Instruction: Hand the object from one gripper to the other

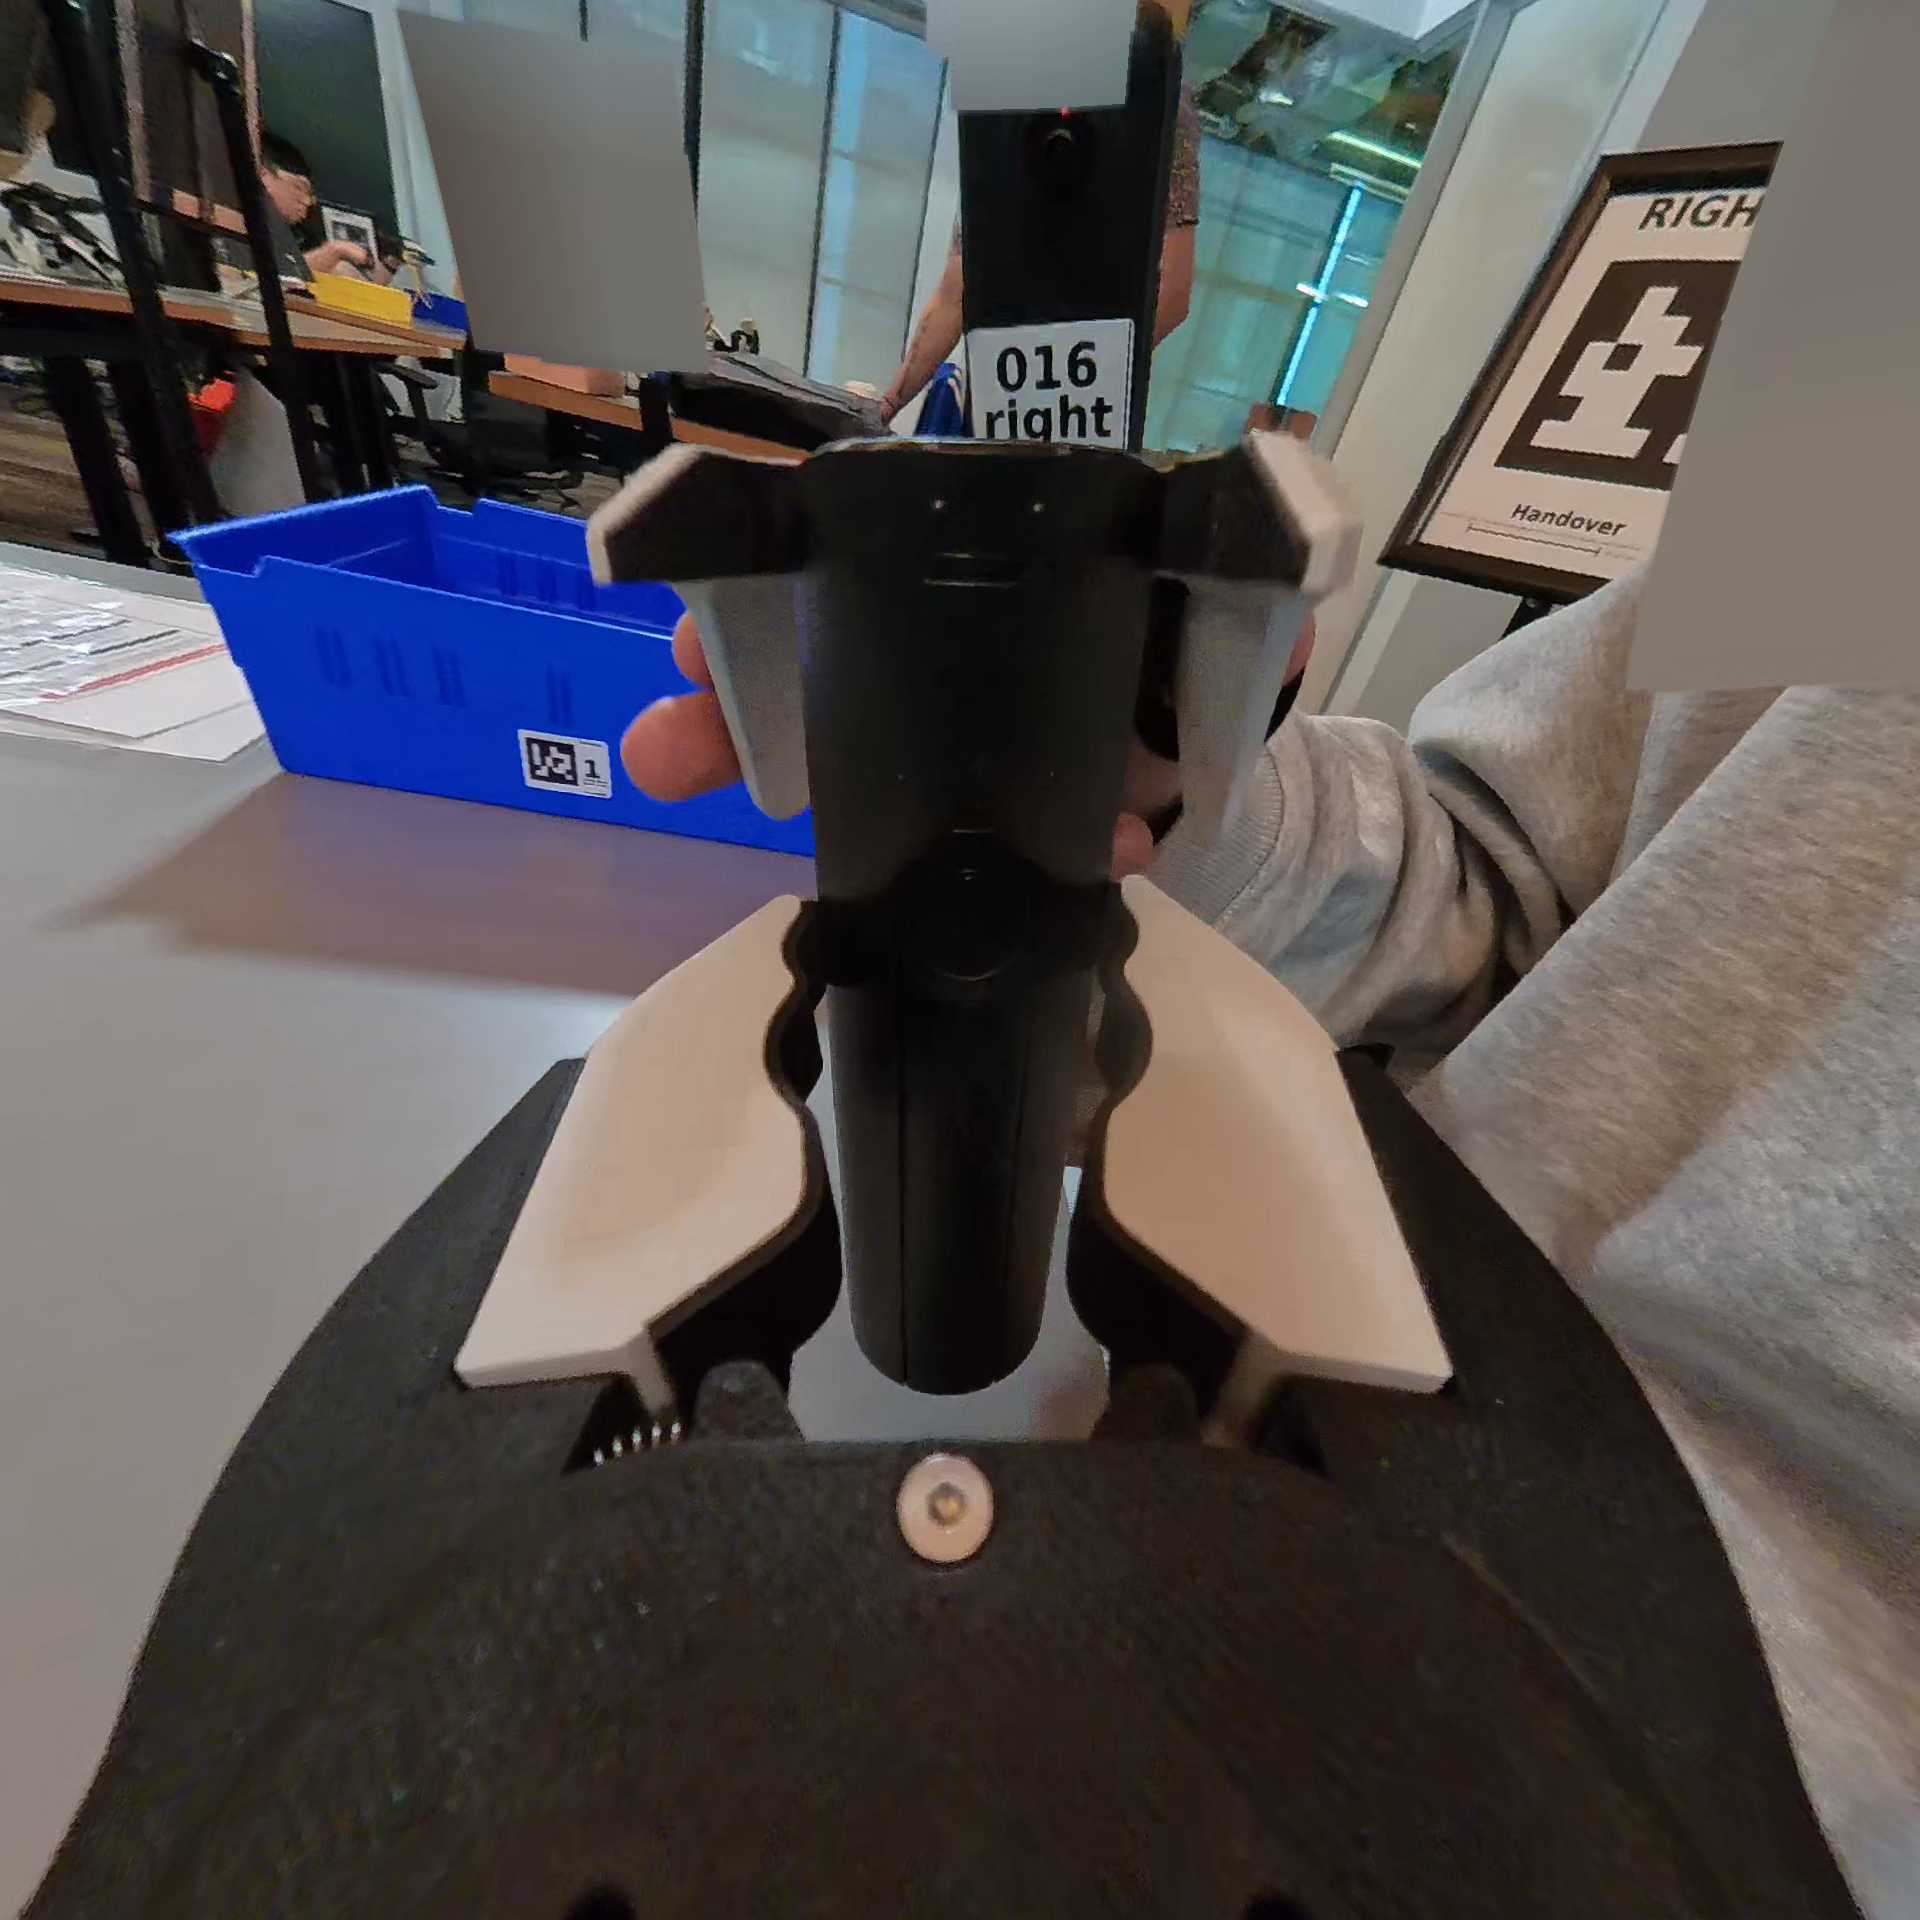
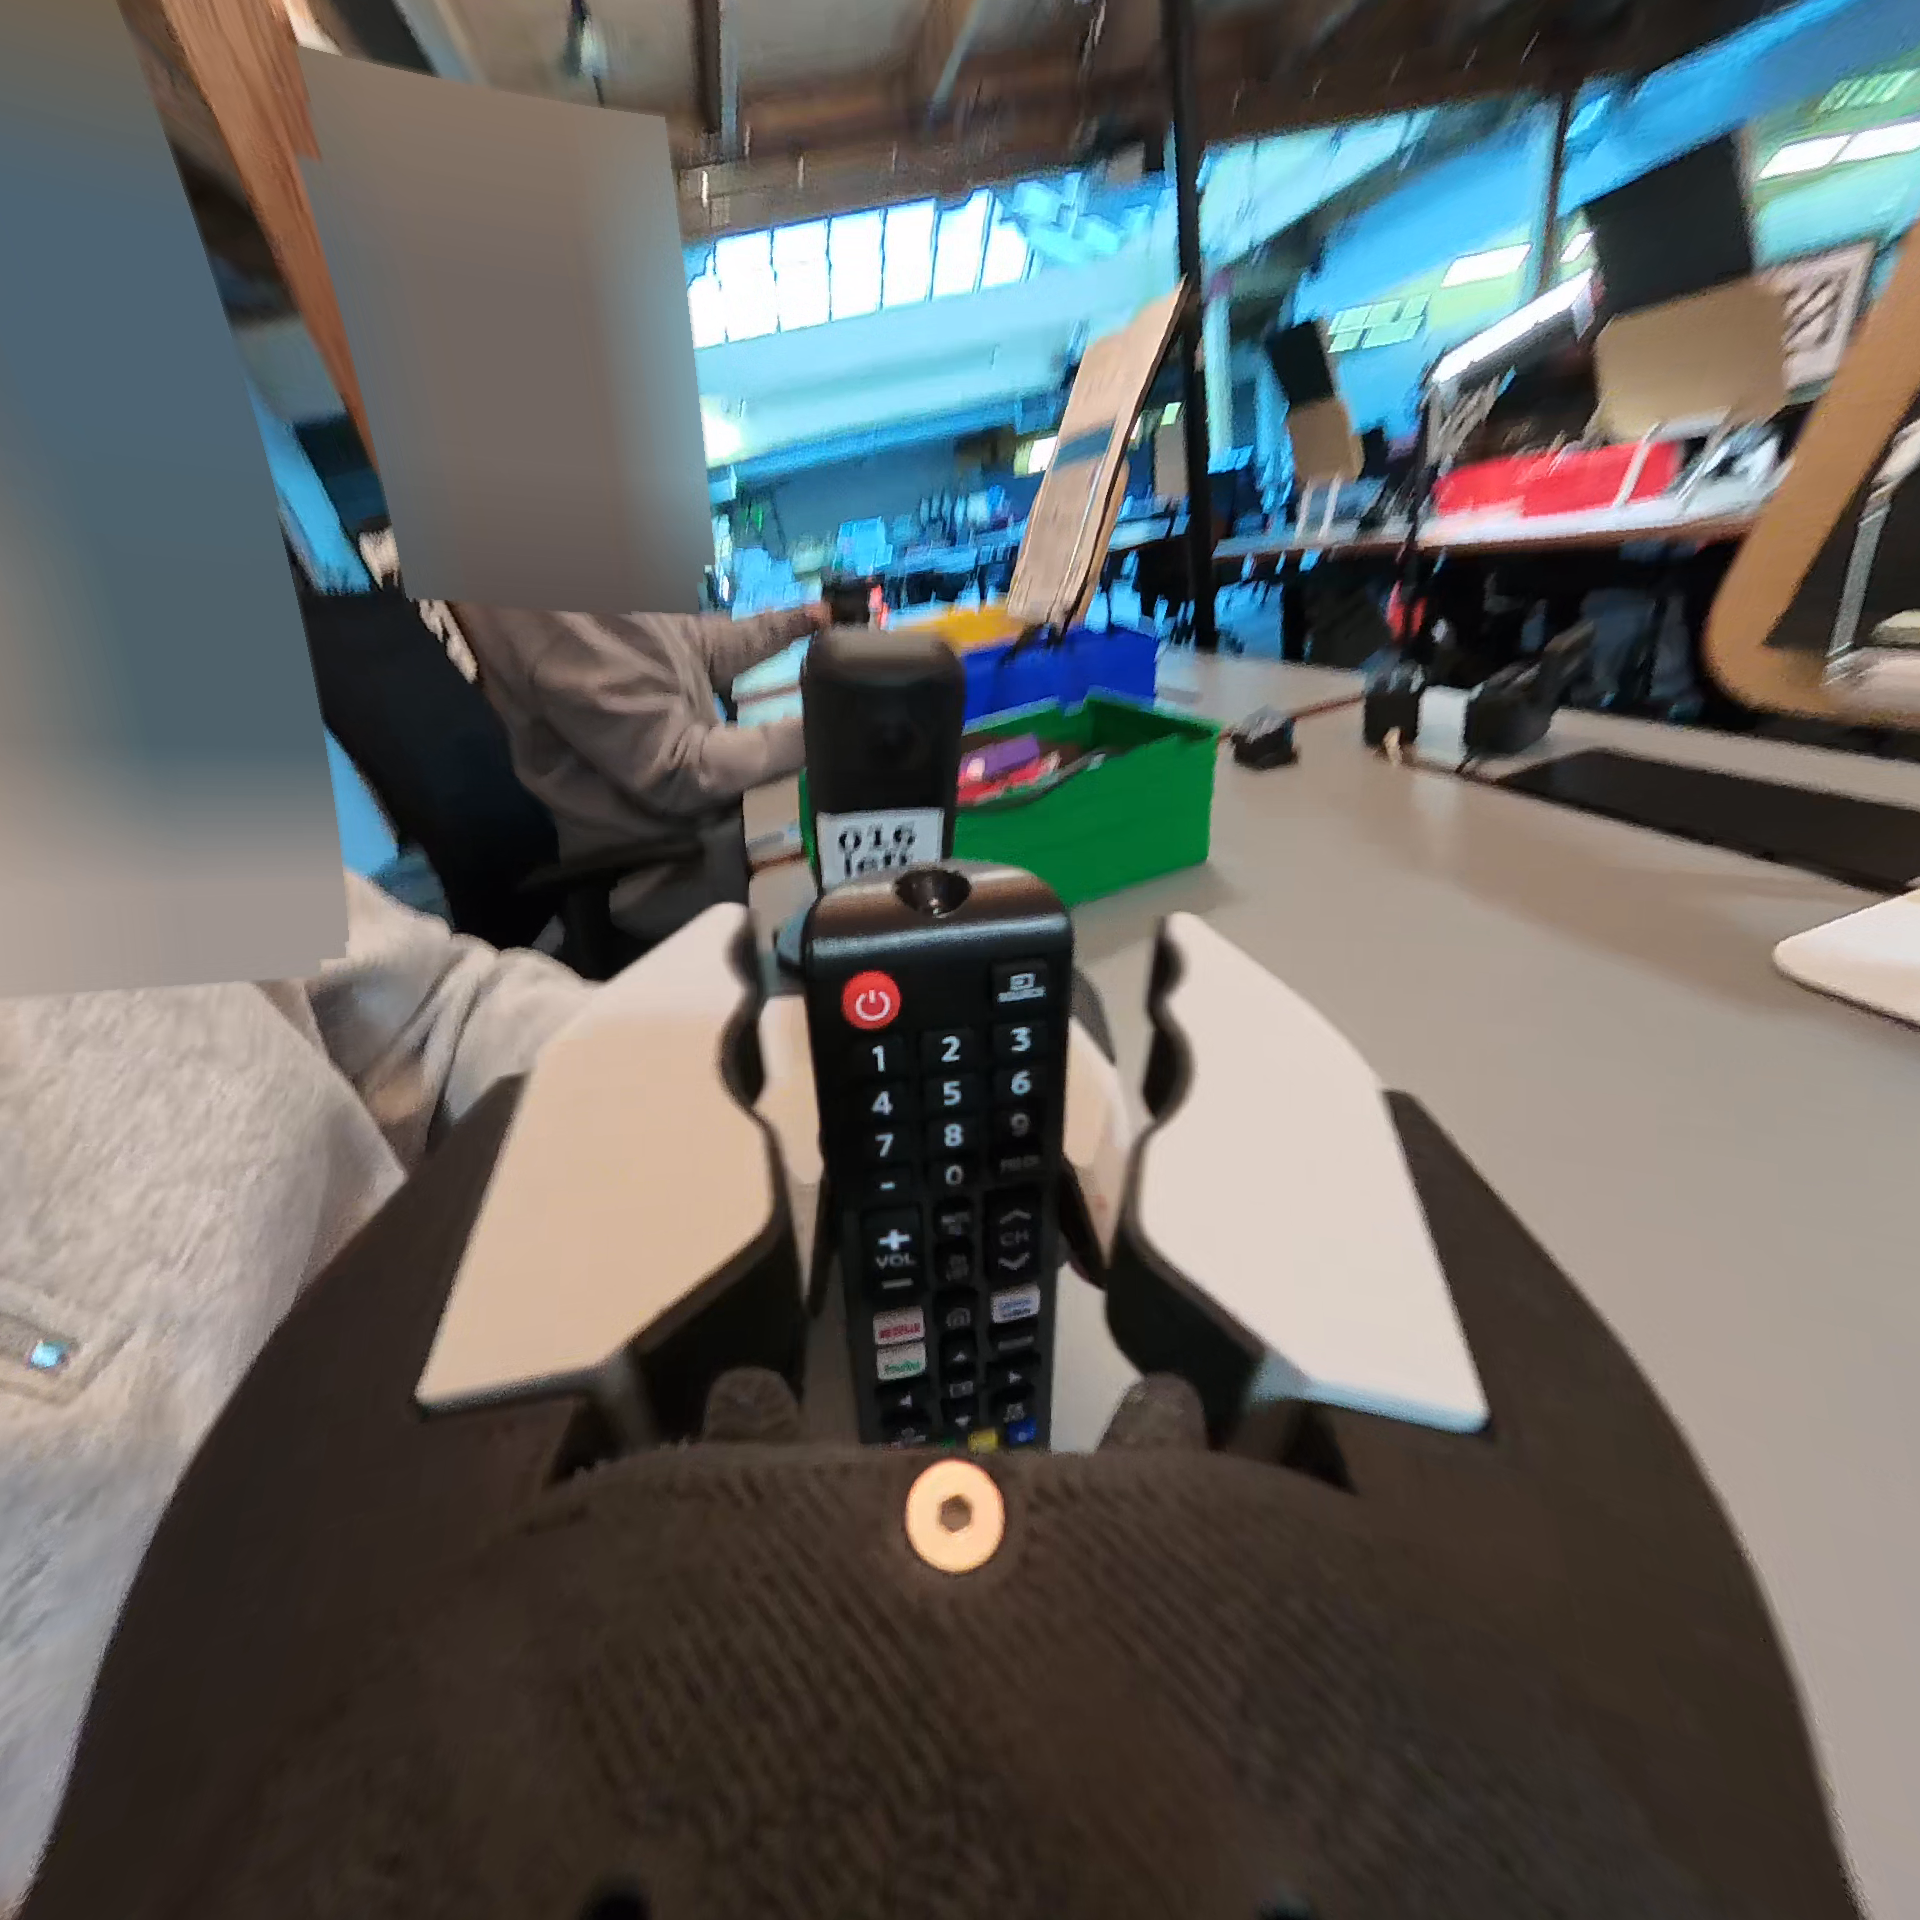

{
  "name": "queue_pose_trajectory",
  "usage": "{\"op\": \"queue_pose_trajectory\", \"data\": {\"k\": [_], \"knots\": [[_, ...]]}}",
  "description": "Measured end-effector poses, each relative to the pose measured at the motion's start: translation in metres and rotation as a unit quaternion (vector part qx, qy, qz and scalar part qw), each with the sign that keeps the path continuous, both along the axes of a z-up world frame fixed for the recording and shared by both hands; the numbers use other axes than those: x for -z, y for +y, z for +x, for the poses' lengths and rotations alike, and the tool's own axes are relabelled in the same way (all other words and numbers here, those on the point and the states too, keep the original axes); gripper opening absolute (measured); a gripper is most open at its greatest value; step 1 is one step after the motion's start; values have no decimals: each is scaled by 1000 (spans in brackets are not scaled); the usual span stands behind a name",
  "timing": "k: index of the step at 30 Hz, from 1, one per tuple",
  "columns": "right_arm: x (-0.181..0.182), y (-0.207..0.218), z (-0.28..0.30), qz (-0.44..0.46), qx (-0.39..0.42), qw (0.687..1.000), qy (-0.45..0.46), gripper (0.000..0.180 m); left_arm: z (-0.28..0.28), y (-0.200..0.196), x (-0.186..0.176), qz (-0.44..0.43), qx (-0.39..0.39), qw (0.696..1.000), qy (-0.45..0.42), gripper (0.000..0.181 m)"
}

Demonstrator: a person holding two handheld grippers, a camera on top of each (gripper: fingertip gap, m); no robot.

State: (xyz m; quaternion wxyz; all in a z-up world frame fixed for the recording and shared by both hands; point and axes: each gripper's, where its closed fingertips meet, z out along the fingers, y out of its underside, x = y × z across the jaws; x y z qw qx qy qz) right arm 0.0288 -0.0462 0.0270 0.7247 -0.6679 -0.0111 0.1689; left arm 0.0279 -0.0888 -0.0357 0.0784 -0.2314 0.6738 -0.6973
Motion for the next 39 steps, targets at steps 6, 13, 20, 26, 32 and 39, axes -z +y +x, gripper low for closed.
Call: {"op": "queue_pose_trajectory", "data": {"k": [6,13,20,26,32,39], "knots": [[24,-8,36,-3,29,998,49,94,6,22,-20,-40,-23,999,-5,54],[79,21,-3,-91,-36,995,27,99,6,37,-39,-41,-41,998,-28,53],[86,28,-22,-103,-53,993,8,70,3,37,-47,-67,-34,997,-18,54],[82,24,-26,-87,-68,994,6,53,2,34,-49,-71,-29,997,-16,54],[75,24,-28,-73,-62,995,-7,52,2,28,-53,-68,-37,997,-18,66],[63,17,-8,-46,-35,998,19,52,12,22,-36,-32,-65,997,-5,113]]}}
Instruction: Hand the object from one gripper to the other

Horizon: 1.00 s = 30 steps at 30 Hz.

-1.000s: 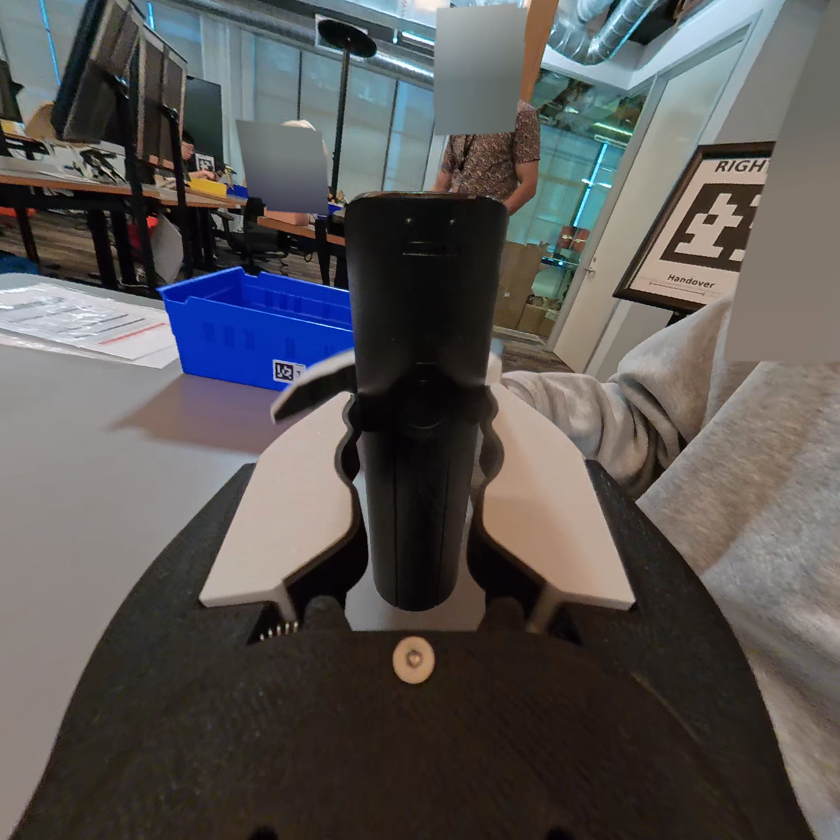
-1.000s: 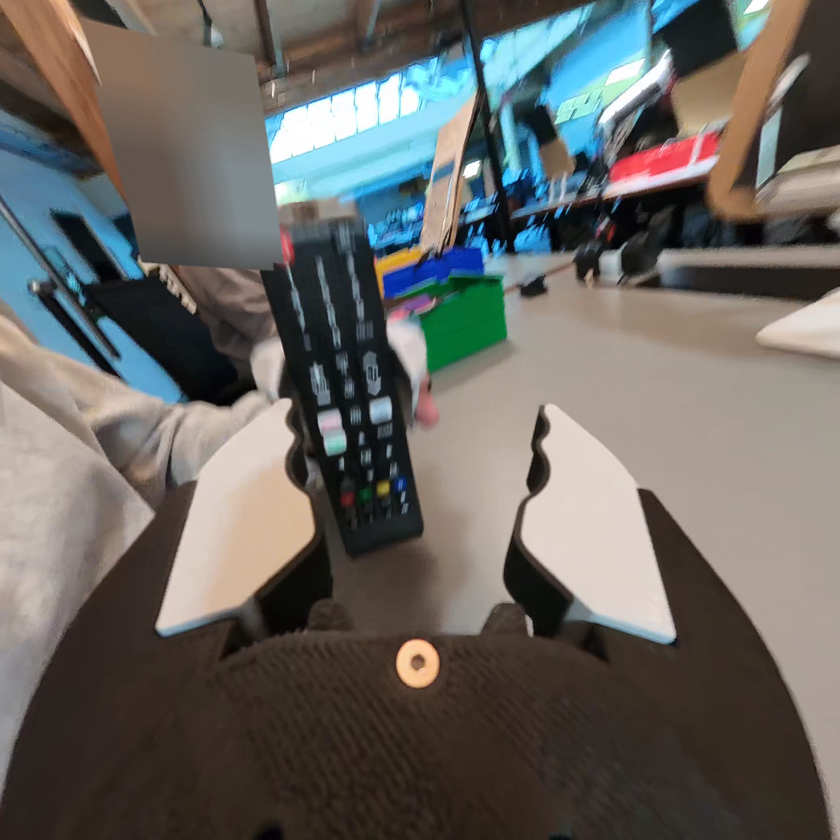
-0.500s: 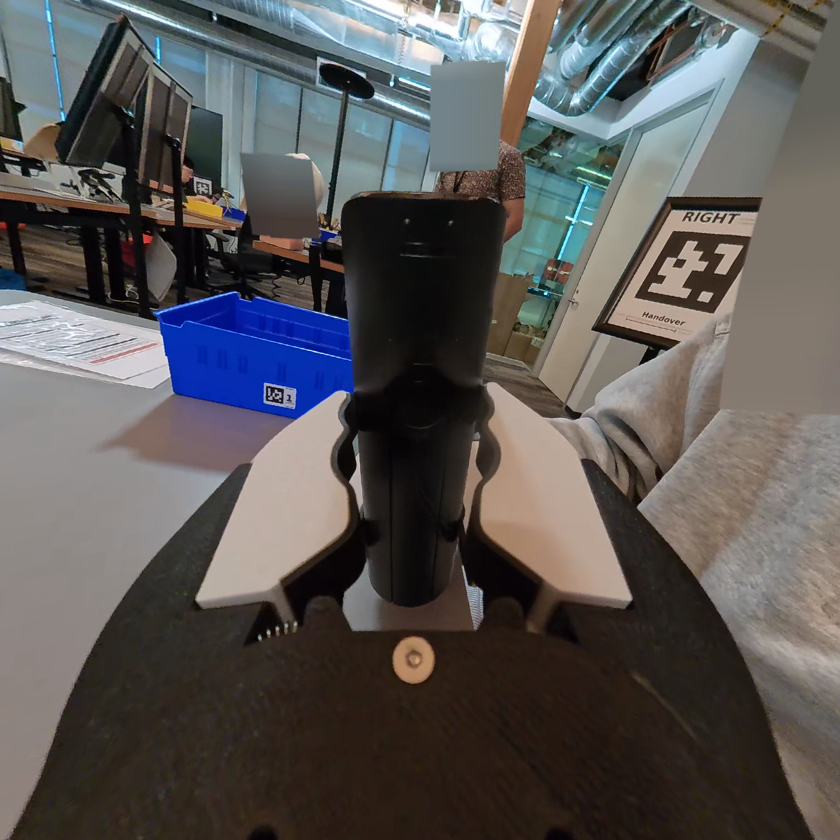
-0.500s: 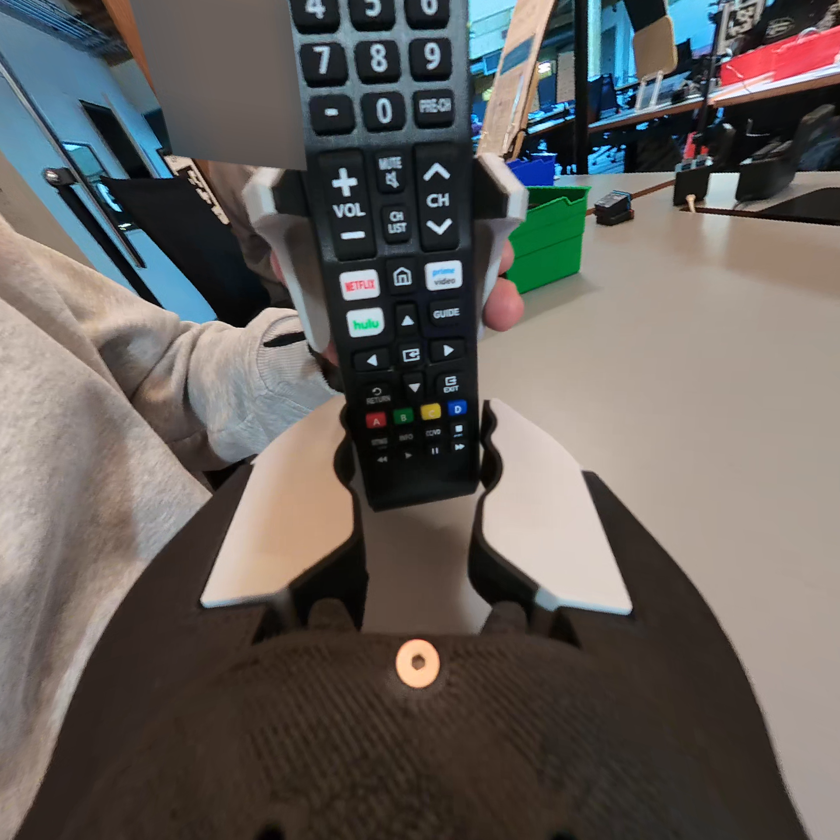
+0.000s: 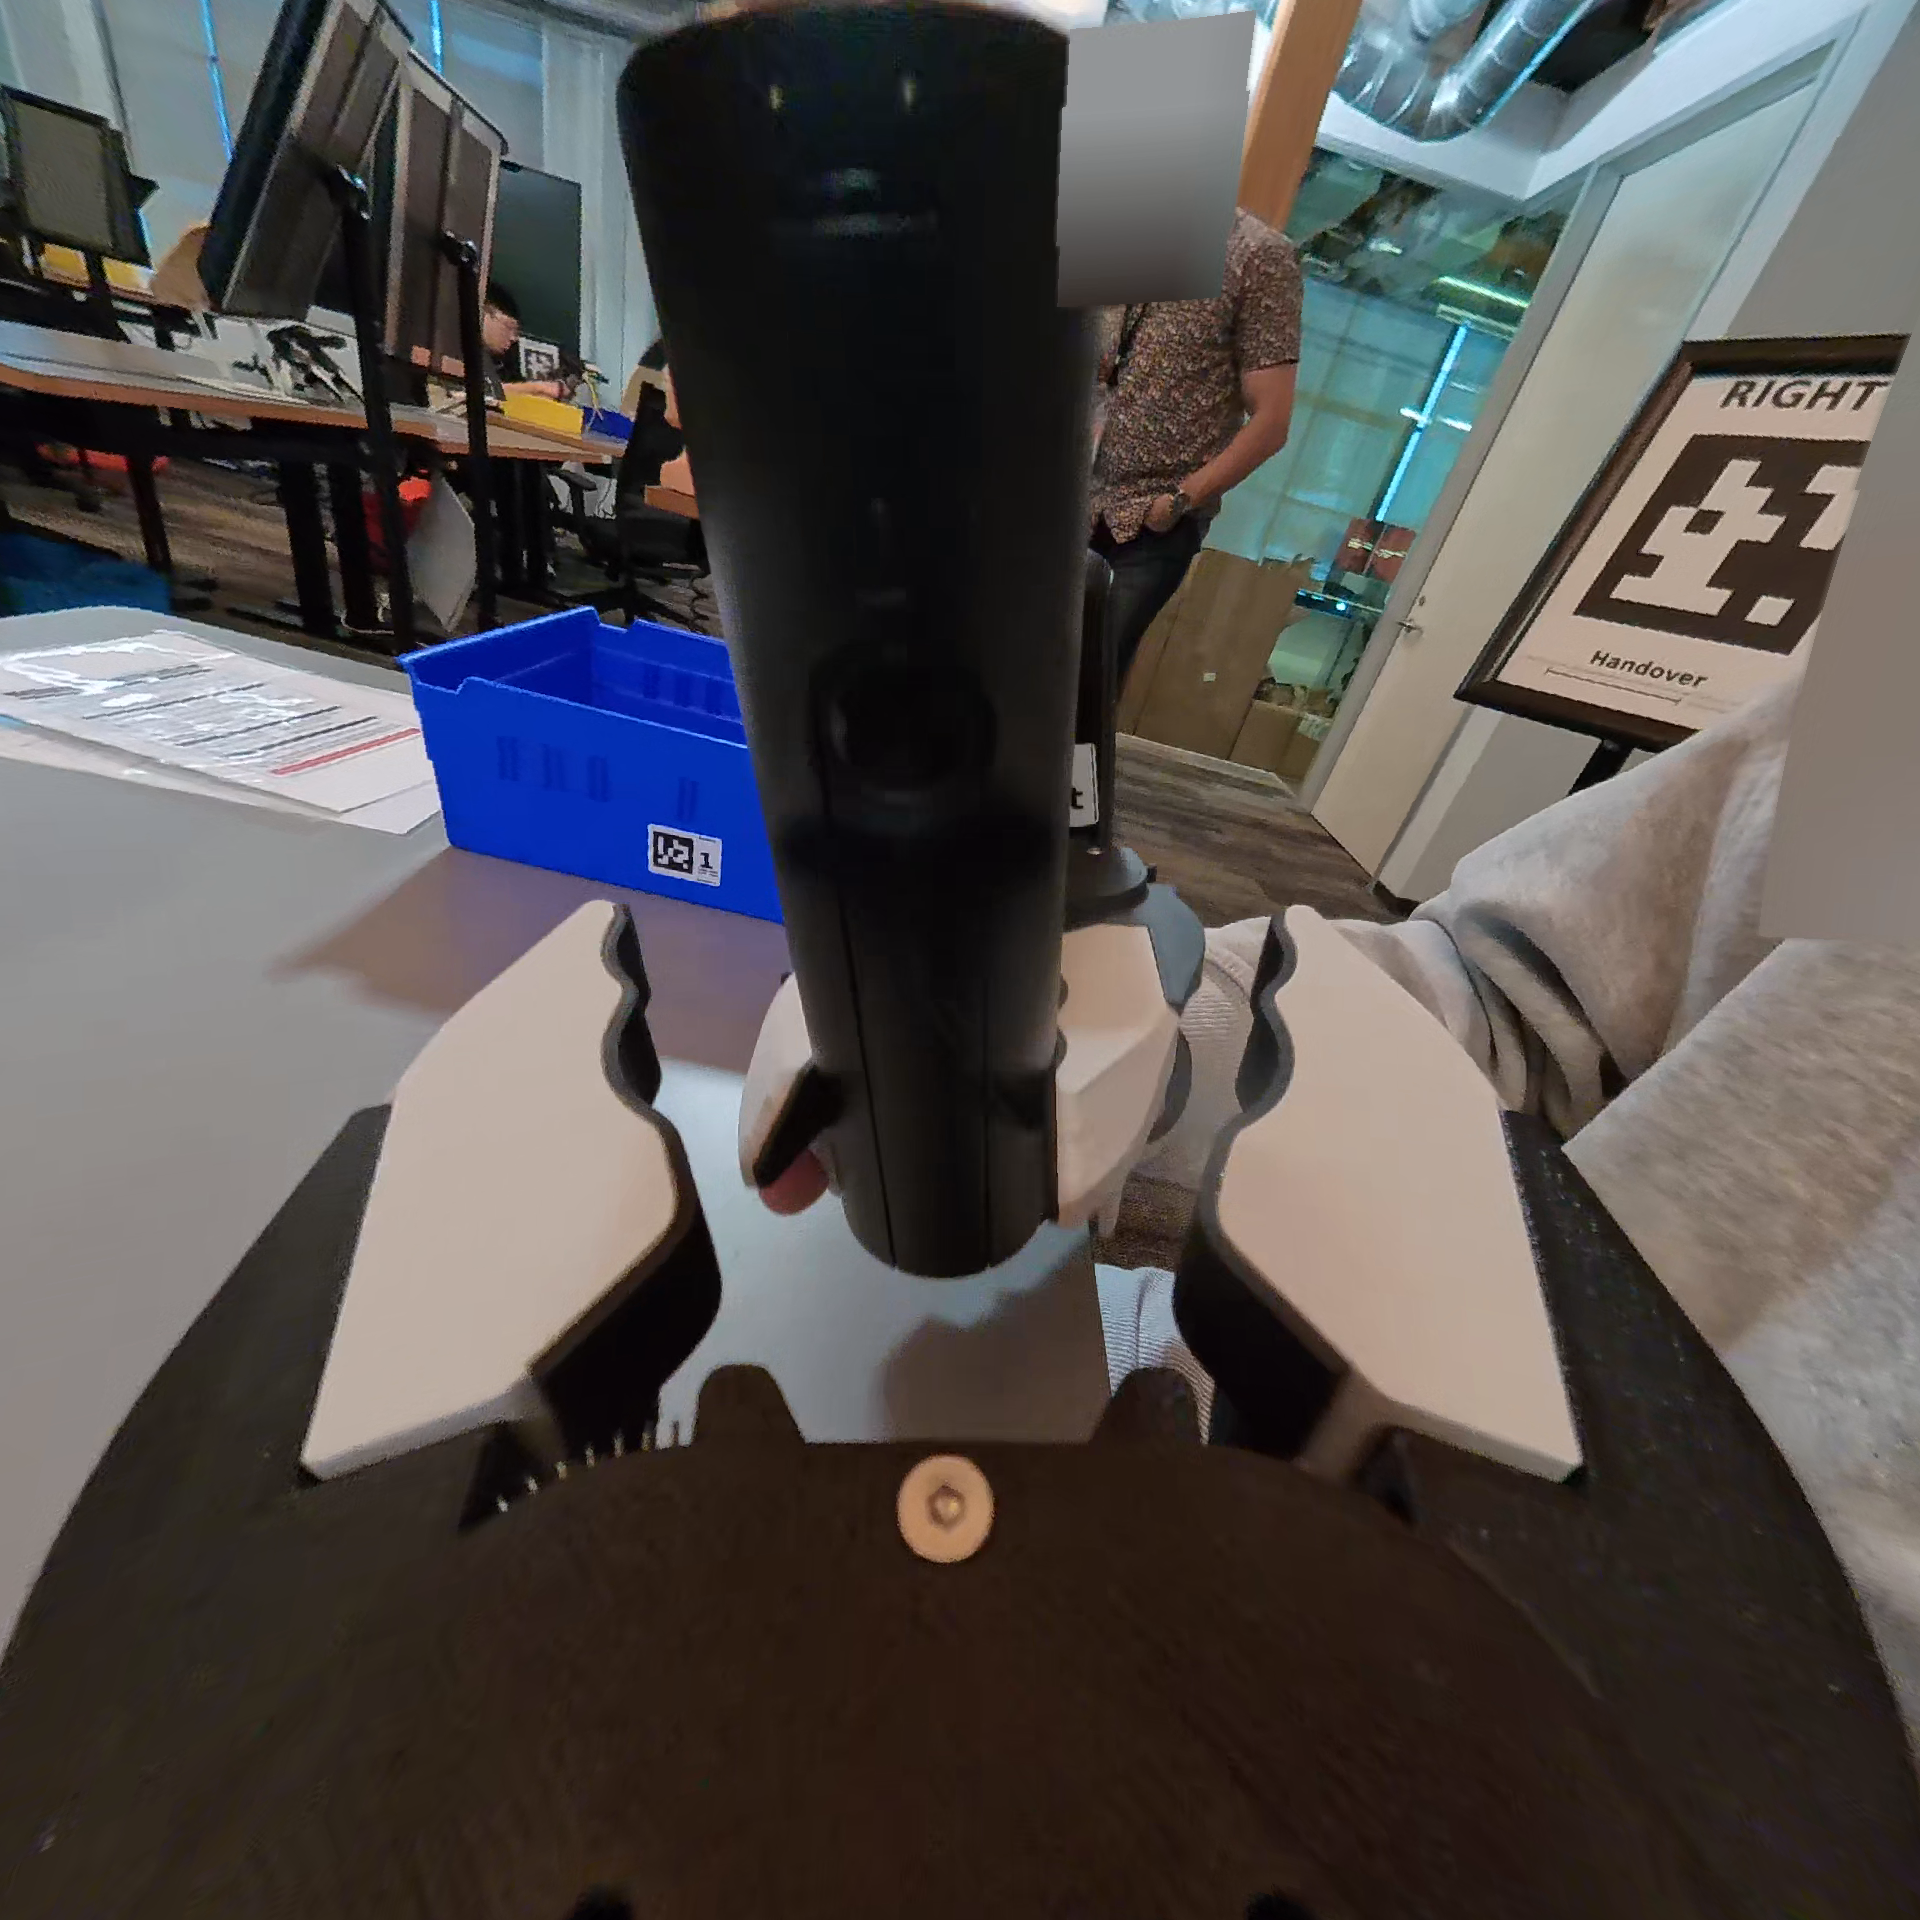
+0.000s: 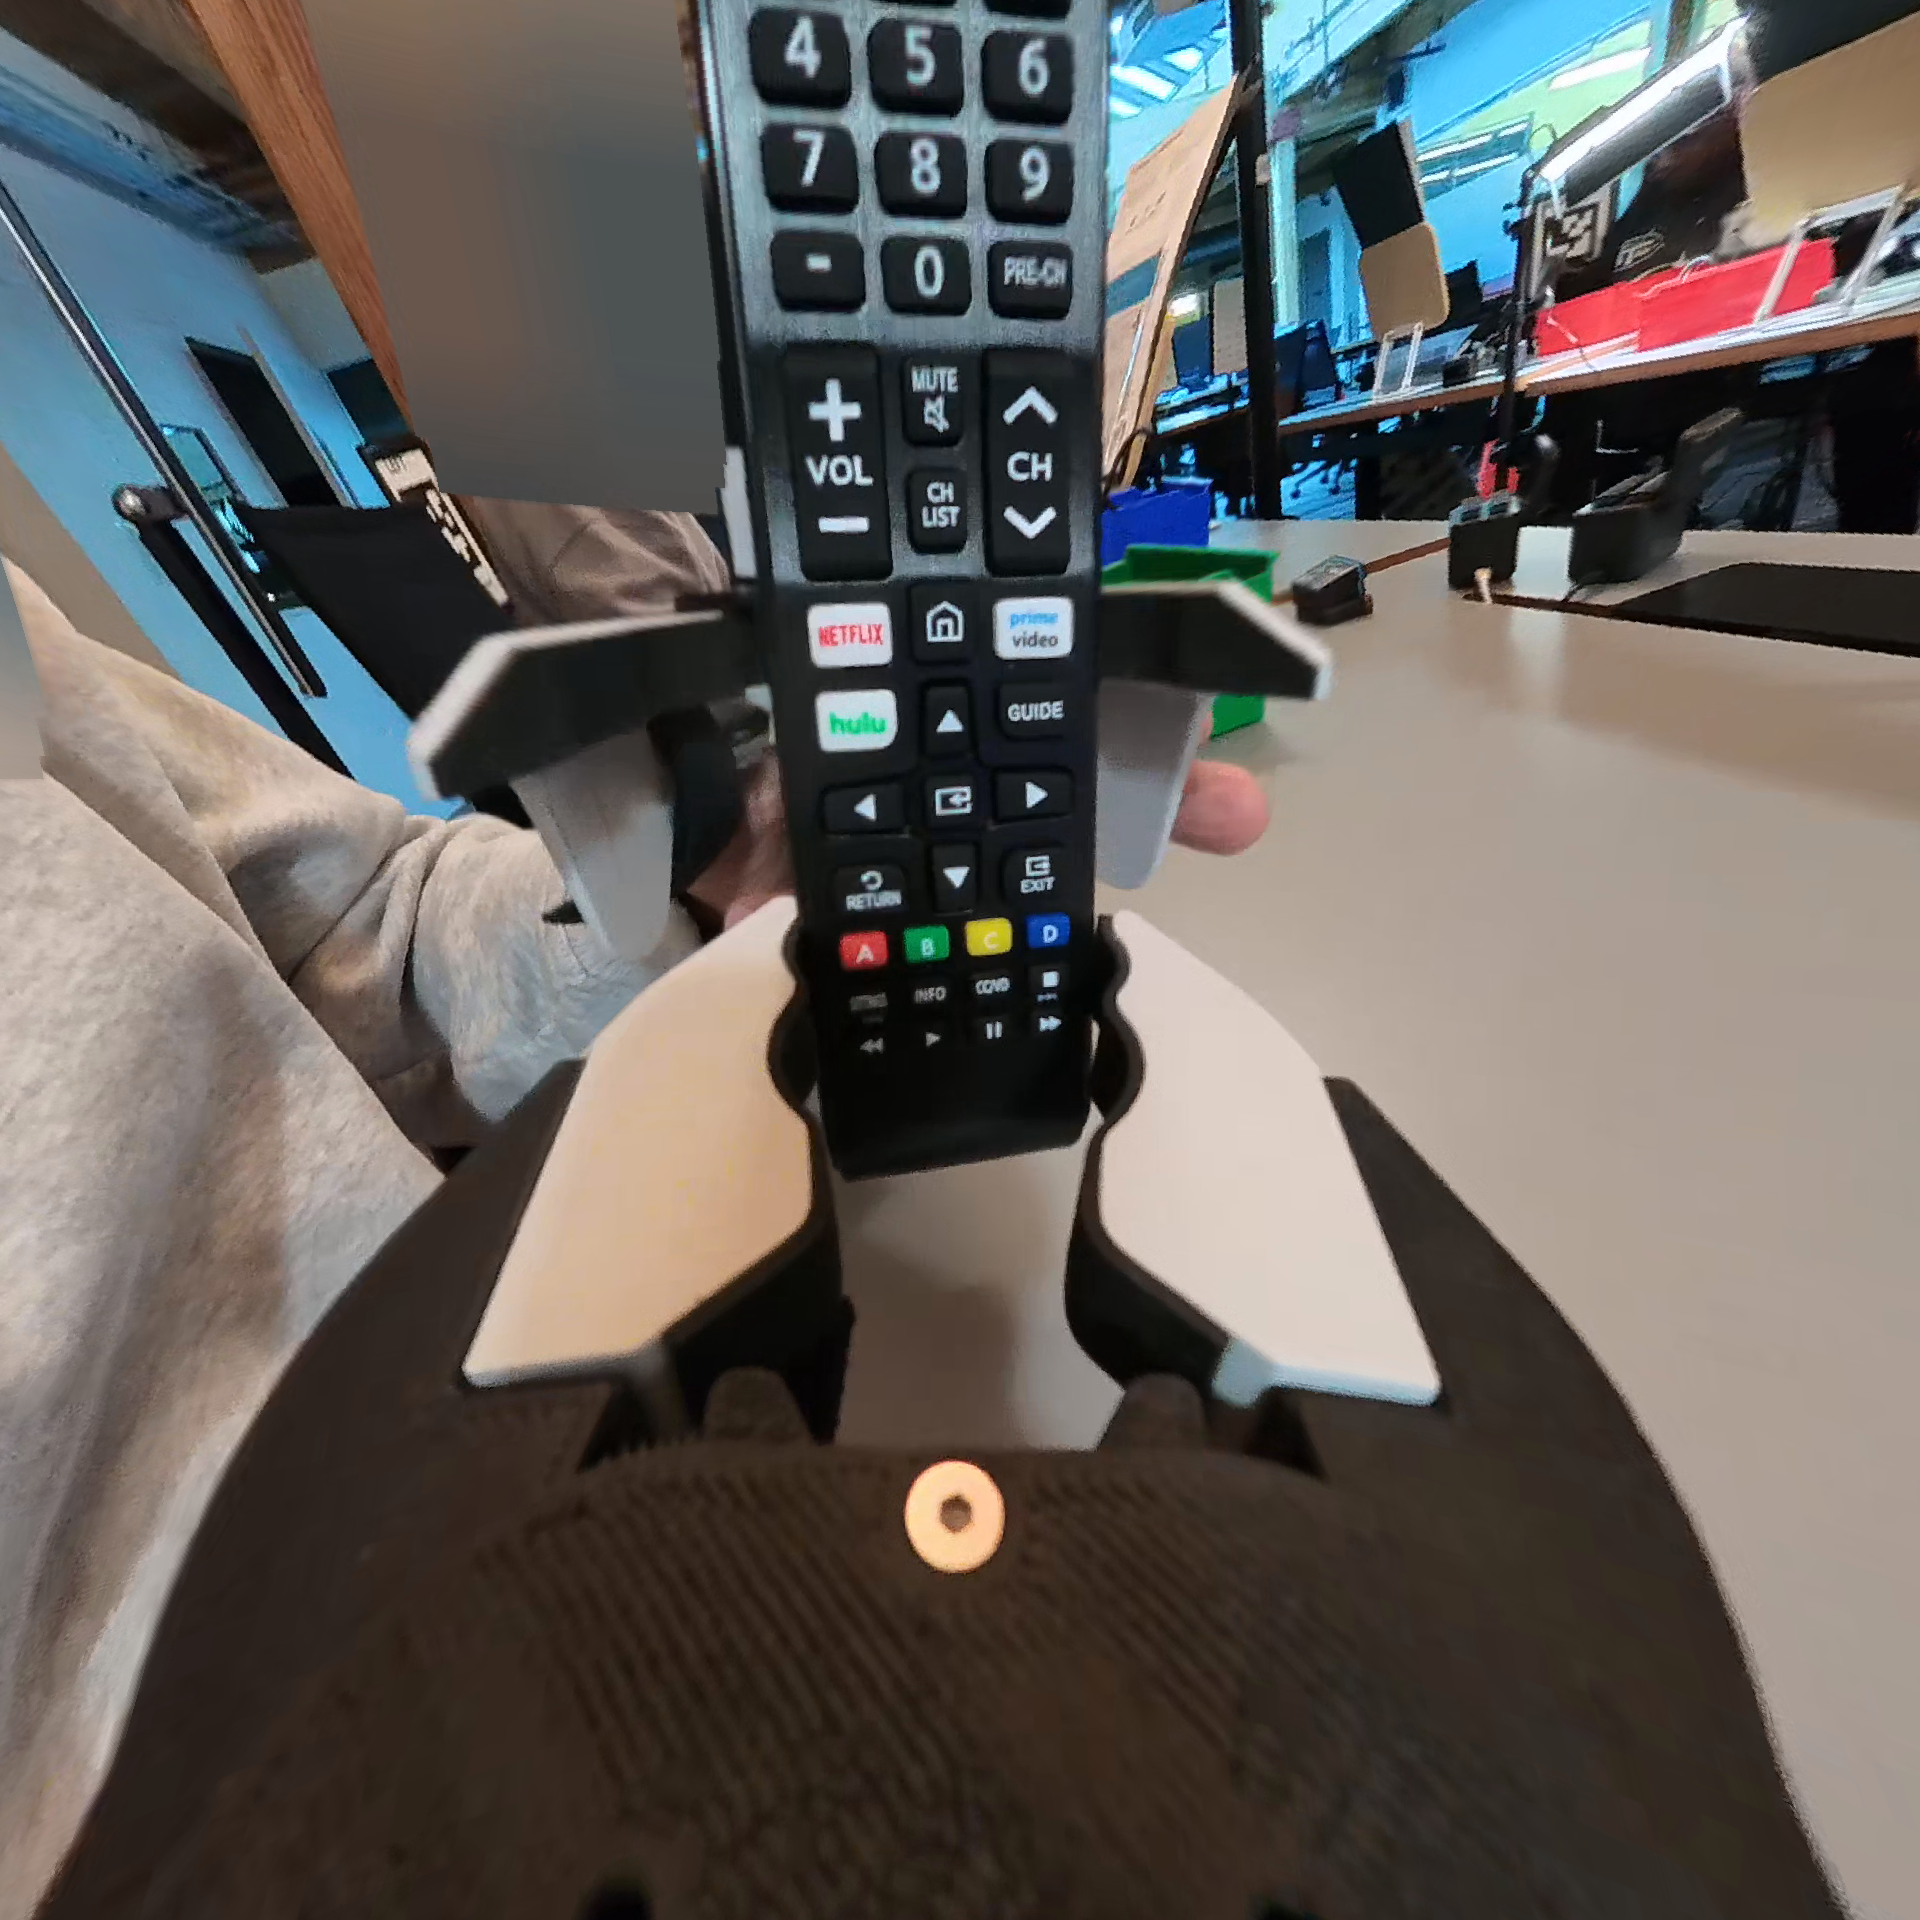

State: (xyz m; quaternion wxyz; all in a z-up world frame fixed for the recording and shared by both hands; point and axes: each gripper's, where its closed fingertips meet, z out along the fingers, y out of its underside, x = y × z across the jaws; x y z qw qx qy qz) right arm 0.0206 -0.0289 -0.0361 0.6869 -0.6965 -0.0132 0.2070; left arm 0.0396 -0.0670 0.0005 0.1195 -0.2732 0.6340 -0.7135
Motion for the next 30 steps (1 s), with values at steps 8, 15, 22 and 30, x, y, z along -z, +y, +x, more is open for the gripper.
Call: {"op": "queue_pose_trajectory", "data": {"k": [8,15,22,30], "knots": [[-41,-25,50,29,105,994,11,52,12,19,11,-52,-26,998,27,102],[-86,-103,145,-43,303,952,-20,51,17,19,32,-56,-23,997,57,93],[-48,-229,246,-145,478,866,26,51,17,13,44,-34,-17,997,65,90],[81,-300,280,-381,520,757,109,51,17,8,50,-33,-8,997,76,86]]}}
